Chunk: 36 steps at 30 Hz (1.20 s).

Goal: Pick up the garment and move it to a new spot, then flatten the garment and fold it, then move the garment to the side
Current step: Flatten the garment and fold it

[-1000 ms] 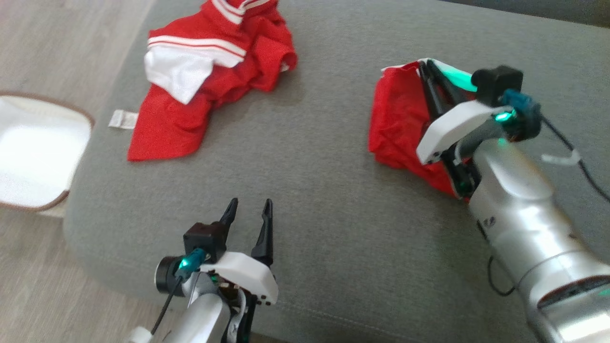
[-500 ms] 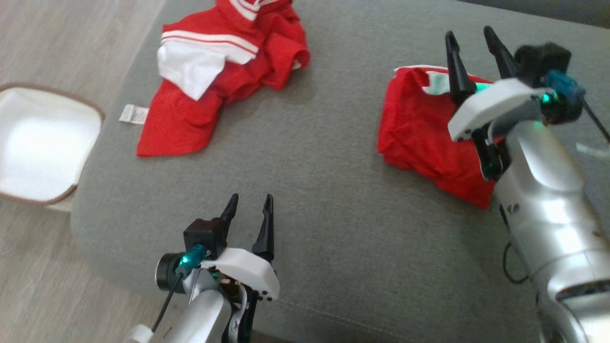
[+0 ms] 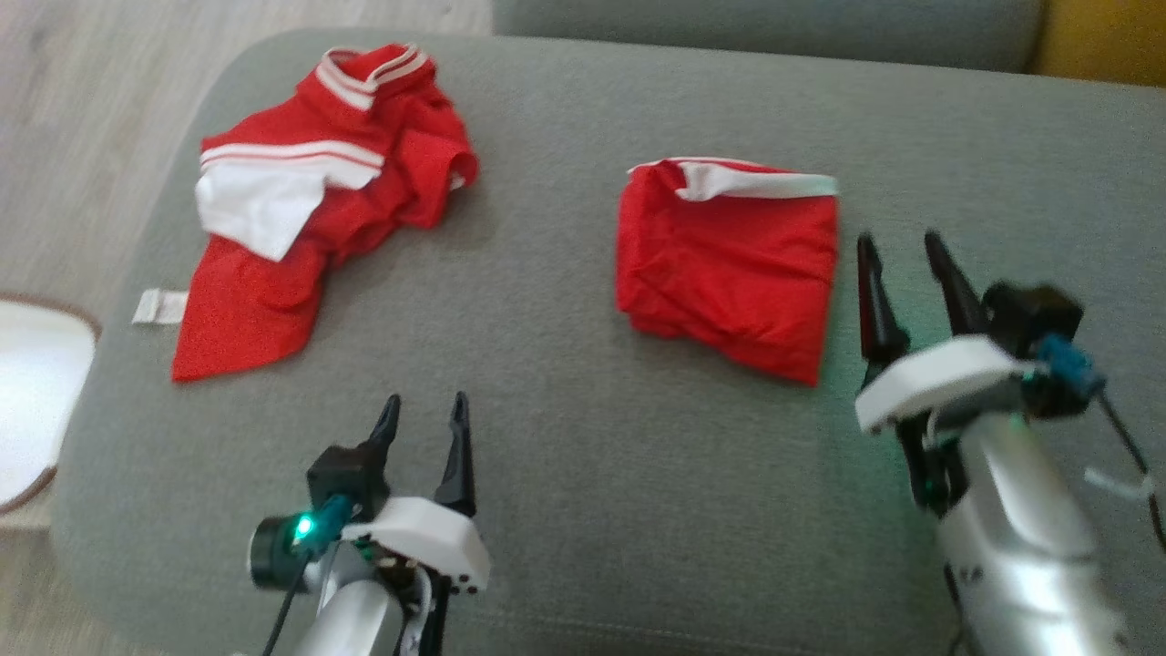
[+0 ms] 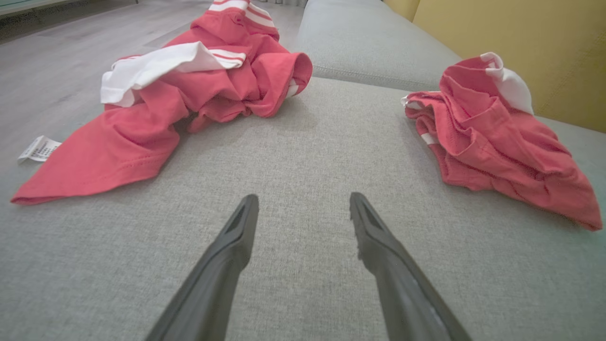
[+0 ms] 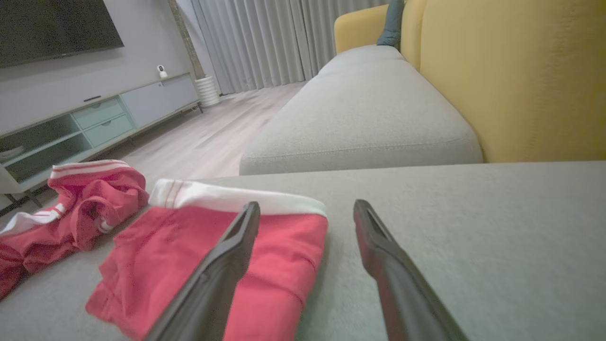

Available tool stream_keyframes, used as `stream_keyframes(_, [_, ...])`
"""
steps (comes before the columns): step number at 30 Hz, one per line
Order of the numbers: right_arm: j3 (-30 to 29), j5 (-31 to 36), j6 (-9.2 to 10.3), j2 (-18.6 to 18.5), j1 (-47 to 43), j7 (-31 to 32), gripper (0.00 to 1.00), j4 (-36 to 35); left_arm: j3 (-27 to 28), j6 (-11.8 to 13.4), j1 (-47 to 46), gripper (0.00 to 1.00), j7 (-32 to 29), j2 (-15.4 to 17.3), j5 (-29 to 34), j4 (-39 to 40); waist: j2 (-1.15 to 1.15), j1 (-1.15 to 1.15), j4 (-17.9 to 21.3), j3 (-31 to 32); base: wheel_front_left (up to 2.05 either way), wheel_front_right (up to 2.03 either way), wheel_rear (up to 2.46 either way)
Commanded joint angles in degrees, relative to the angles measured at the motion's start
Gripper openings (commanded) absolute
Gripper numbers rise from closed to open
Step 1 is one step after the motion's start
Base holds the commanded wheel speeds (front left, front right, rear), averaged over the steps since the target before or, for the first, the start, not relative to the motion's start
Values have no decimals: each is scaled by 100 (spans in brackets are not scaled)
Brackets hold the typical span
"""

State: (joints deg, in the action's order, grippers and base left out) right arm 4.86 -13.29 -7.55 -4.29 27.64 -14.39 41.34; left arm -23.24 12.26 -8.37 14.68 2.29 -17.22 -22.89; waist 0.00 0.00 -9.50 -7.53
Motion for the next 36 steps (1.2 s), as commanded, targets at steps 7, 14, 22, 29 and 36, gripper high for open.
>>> stream_keyframes(7, [149, 200, 6, 116, -675, -61, 100, -758, 667, -17, 147, 100, 32, 59, 202, 306, 0, 0, 619, 229, 0, 0, 0])
stream_keyframes(14, [211, -120, 6, 138, -1306, -61, 100, -839, 955, -89, 351, 100, 32, 59, 329, 354, 0, 0, 817, 331, 0, 0, 0])
stream_keyframes(22, [556, -313, 6, 140, -1155, -61, 100, -815, 877, -158, 216, 100, 32, 59, 319, 368, 0, 0, 697, 144, 0, 0, 0])
stream_keyframes(29, [1232, -507, 6, 140, -337, -61, 91, -431, 671, -147, 74, 100, 32, 59, 256, 397, 0, 0, 343, -133, 0, 0, 0])
stream_keyframes(36, [1667, -742, 6, 141, 682, 27, 0, 463, 387, -136, -135, 100, 32, 59, 121, 491, 0, 0, -183, -499, 0, 0, 0])
